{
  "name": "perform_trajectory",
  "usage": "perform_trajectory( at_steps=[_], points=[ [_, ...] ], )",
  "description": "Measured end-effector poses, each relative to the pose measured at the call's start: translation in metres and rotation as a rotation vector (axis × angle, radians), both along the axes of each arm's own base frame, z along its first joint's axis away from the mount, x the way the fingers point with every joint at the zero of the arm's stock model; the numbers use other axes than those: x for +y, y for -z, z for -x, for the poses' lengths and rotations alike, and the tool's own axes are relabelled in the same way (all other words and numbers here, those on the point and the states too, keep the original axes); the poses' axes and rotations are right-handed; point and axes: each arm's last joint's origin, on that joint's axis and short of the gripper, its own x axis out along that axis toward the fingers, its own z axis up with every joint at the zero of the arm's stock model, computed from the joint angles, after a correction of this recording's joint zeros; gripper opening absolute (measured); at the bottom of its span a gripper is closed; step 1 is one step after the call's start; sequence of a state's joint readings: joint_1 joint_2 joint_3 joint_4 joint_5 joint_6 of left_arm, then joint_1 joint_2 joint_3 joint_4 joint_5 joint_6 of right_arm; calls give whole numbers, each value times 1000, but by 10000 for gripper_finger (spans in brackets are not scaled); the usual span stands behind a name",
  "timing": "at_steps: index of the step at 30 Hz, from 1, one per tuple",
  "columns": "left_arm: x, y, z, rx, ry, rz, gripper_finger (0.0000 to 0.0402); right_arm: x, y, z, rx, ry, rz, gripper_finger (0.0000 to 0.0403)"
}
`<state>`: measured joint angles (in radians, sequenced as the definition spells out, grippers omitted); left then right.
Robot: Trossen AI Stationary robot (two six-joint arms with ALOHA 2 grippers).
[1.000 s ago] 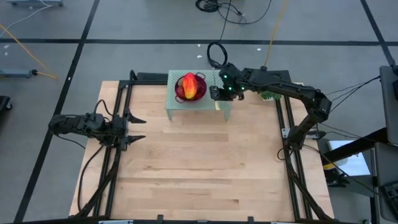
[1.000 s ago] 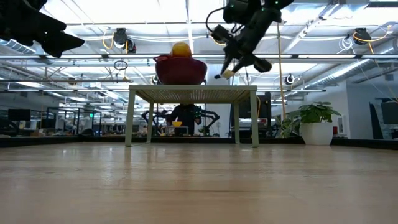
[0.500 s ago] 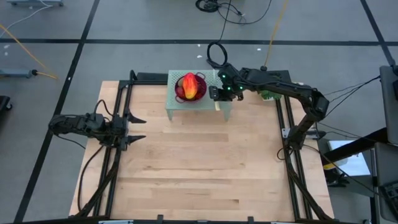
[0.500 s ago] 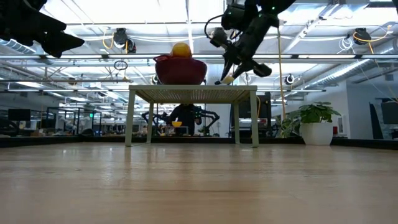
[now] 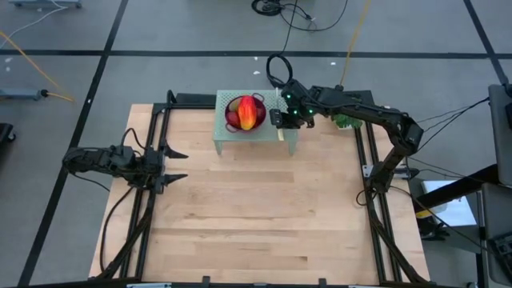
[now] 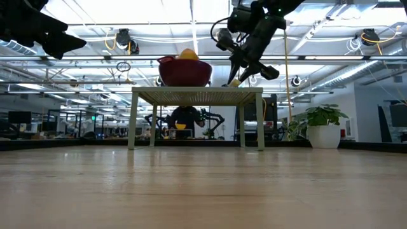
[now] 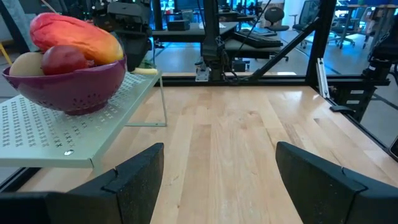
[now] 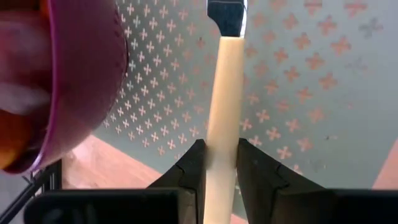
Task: Pick & Place Fruit
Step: Put the table knife on the shelf
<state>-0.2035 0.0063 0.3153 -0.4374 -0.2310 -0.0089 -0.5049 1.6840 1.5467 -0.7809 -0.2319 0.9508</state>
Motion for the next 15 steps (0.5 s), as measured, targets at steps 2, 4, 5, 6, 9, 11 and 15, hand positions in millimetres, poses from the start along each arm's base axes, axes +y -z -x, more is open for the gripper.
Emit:
perform_trajectory(
  at_steps=[2,4,5,6,9,11,15],
  points=[
    [0,0,0,0,-1,-1,310,0,0,0,0,8,8,61],
    [0,0,0,0,-6,-1,310,-1,0,0,6,18,20,69],
    [0,0,0,0,-7,-1,310,-2,0,1,10,21,18,71],
    [0,0,0,0,-7,-1,310,-2,0,2,12,23,16,72],
    [0,0,0,0,-7,0,310,-3,0,1,10,19,17,71],
    [0,0,0,-1,-7,3,310,-3,0,2,11,16,20,69],
    [0,0,0,0,-7,3,310,-3,0,2,11,19,20,71]
  ],
)
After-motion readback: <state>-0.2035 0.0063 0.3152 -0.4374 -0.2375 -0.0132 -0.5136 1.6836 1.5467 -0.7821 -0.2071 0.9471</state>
